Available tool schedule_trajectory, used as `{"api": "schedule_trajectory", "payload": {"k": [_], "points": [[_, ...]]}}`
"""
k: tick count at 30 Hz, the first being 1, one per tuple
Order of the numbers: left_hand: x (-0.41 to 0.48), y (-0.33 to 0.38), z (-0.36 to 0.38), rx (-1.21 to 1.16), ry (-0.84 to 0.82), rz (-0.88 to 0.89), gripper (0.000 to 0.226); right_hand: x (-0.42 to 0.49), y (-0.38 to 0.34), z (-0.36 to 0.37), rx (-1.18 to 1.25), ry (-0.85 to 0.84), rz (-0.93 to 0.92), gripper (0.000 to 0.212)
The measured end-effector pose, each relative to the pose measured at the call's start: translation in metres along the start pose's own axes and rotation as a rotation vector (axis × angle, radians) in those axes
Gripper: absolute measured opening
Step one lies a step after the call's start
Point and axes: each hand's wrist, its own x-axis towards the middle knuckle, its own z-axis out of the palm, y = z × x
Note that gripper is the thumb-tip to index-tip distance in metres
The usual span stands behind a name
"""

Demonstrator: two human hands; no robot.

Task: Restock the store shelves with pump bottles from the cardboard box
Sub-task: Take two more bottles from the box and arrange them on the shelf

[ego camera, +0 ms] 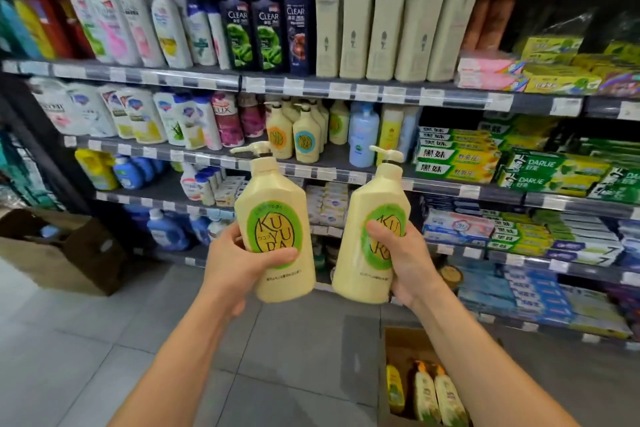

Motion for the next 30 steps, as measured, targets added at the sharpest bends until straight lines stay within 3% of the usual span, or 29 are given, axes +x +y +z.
{"api": "schedule_trajectory", "payload": {"k": [4, 9, 14, 18, 27, 30], "points": [[0.016, 0.001, -0.026, 0.009, -0.052, -0.008, 0.069, 0.005, 0.009, 0.028, -0.014, 0.068, -0.024, 0.068], [0.037, 0.001, -0.039, 0.001, -0.056, -0.021, 0.07, 0.027, 0.007, 0.045, -0.105, 0.147, -0.063, 0.082], [0.073, 0.0, -0.04, 0.032, -0.065, -0.046, 0.059, 0.059, 0.003, 0.054, -0.19, 0.186, -0.08, 0.072], [0.115, -0.002, -0.031, 0.061, -0.065, -0.051, 0.062, 0.1, 0.006, 0.054, -0.288, 0.229, -0.098, 0.072], [0.229, -0.011, -0.003, 0.104, -0.035, -0.087, 0.066, 0.257, 0.016, 0.025, -0.592, 0.264, -0.049, 0.072], [0.262, -0.016, 0.004, 0.113, -0.032, -0.082, 0.06, 0.313, 0.012, 0.023, -0.744, 0.234, -0.066, 0.084]]}}
